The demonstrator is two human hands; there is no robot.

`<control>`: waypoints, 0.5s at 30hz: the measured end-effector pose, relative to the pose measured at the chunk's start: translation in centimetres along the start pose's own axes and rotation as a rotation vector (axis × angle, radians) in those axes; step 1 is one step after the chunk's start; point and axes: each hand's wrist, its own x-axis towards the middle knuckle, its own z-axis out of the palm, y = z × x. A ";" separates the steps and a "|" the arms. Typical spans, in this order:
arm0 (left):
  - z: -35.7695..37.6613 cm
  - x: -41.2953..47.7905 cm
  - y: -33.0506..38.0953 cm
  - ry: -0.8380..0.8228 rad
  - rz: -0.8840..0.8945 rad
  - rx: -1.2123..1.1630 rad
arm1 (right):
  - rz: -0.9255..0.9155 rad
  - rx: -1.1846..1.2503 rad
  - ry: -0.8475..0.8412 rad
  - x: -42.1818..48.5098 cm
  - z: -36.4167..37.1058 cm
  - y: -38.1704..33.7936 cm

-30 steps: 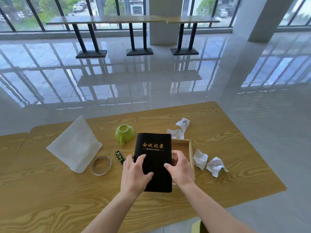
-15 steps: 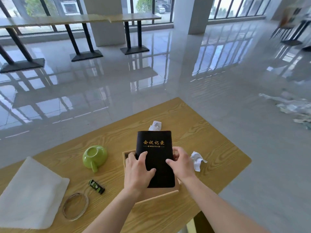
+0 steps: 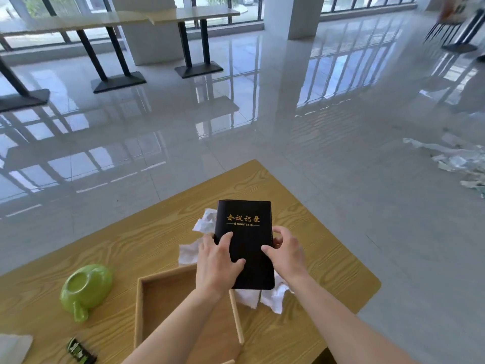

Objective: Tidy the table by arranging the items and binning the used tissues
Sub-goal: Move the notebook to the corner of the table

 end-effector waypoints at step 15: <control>10.5 7.9 7.2 -0.168 -0.154 -0.091 | 0.034 -0.352 -0.137 13.4 -4.4 5.4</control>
